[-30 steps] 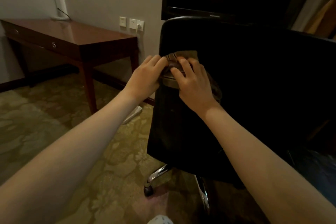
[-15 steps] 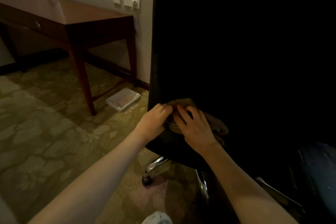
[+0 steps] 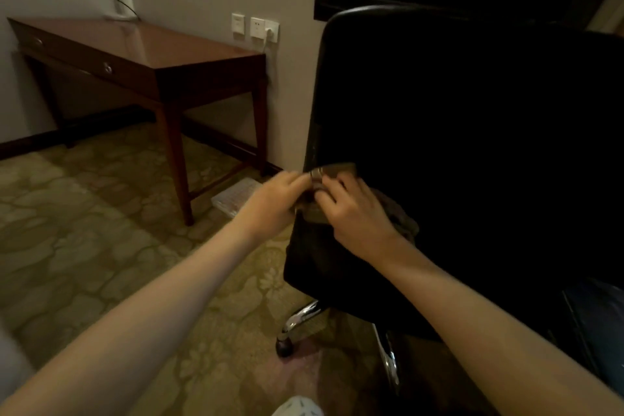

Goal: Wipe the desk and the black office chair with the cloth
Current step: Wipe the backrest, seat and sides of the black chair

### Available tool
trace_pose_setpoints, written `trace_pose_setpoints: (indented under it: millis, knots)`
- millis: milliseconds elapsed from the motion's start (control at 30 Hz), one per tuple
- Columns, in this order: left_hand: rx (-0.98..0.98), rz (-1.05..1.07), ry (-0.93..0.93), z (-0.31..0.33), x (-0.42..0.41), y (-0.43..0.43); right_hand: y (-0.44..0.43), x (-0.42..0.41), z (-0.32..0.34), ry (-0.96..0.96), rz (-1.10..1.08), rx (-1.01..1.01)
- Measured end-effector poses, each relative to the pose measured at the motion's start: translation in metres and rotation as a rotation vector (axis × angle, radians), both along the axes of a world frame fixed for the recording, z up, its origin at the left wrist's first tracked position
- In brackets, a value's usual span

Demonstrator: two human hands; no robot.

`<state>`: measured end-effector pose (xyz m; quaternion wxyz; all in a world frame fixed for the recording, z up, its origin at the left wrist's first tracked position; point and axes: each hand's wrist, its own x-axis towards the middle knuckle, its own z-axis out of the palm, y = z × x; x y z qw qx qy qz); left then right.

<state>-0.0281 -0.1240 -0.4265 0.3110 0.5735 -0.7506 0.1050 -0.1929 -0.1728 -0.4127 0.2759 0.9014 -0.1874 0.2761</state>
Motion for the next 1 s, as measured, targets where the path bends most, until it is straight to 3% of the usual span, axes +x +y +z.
trace_pose_setpoints:
  millis: [133,267,500,733,1000]
  knots:
    - [-0.265,0.078,0.021,0.05,0.021,0.005,-0.002,0.027,0.052,-0.145,0.026,-0.147]
    - [-0.265,0.115,-0.014,0.07,0.031,-0.006,-0.018,0.039,0.06,-0.168,-0.02,-0.21]
    - [-0.107,0.146,0.241,0.015,0.03,-0.021,-0.028,0.049,0.01,-0.063,-0.043,-0.145]
    - [0.087,0.046,0.261,-0.058,0.021,-0.03,-0.036,0.026,-0.064,0.03,-0.01,-0.072]
    - [0.071,0.121,0.327,-0.108,0.011,-0.046,-0.045,0.02,-0.1,0.01,0.059,-0.087]
